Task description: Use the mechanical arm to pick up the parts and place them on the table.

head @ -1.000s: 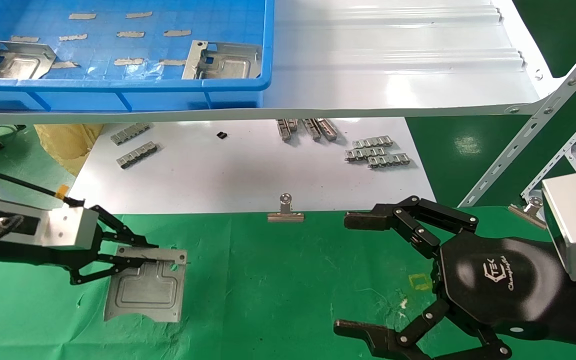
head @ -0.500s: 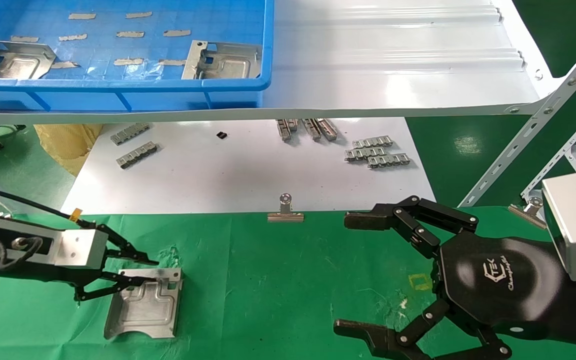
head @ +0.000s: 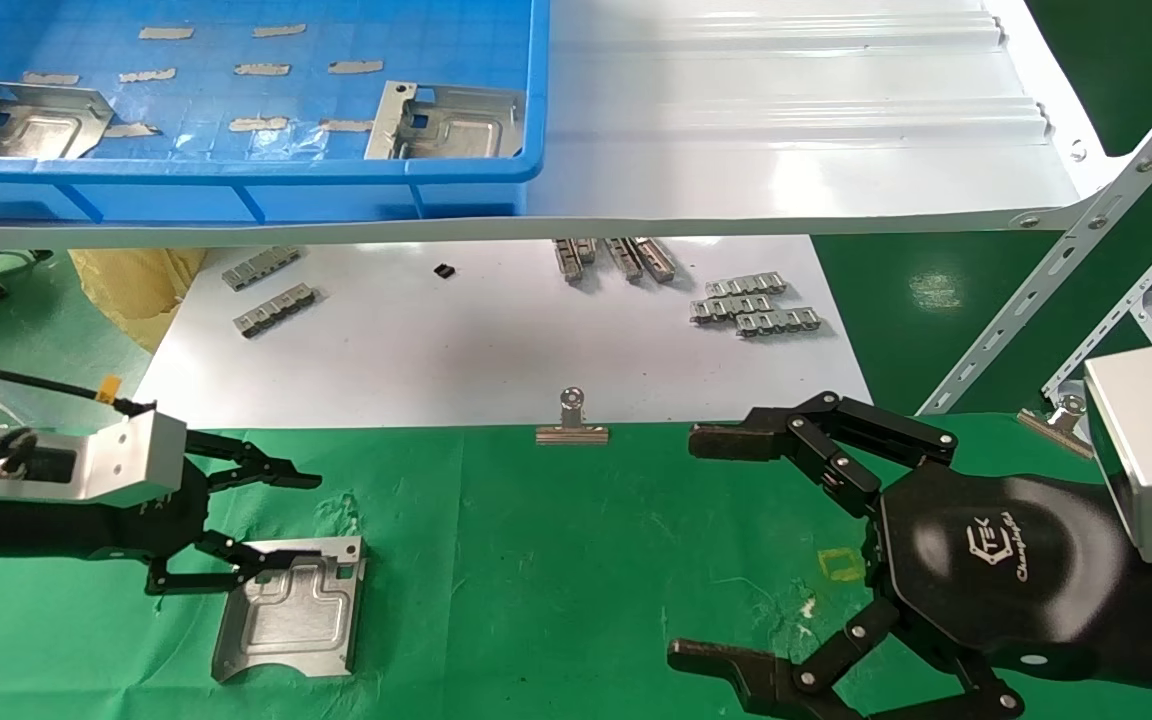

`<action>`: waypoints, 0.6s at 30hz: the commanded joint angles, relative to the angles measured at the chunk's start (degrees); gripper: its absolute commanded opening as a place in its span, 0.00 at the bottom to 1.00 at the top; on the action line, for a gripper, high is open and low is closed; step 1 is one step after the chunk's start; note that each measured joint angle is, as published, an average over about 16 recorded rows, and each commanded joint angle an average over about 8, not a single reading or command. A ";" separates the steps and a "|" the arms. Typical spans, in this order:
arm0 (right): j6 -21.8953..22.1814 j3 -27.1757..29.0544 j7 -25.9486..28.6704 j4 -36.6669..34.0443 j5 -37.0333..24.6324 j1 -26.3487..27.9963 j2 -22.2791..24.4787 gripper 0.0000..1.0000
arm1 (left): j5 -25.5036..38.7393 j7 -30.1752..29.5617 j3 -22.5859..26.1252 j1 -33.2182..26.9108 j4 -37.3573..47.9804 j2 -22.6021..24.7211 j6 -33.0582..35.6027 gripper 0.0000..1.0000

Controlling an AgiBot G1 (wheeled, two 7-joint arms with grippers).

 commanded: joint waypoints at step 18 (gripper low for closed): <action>0.00 -0.02 -0.01 -0.03 0.02 0.00 0.00 1.00 | -3.93 -5.89 -4.69 5.15 -7.74 -2.08 -0.60 1.00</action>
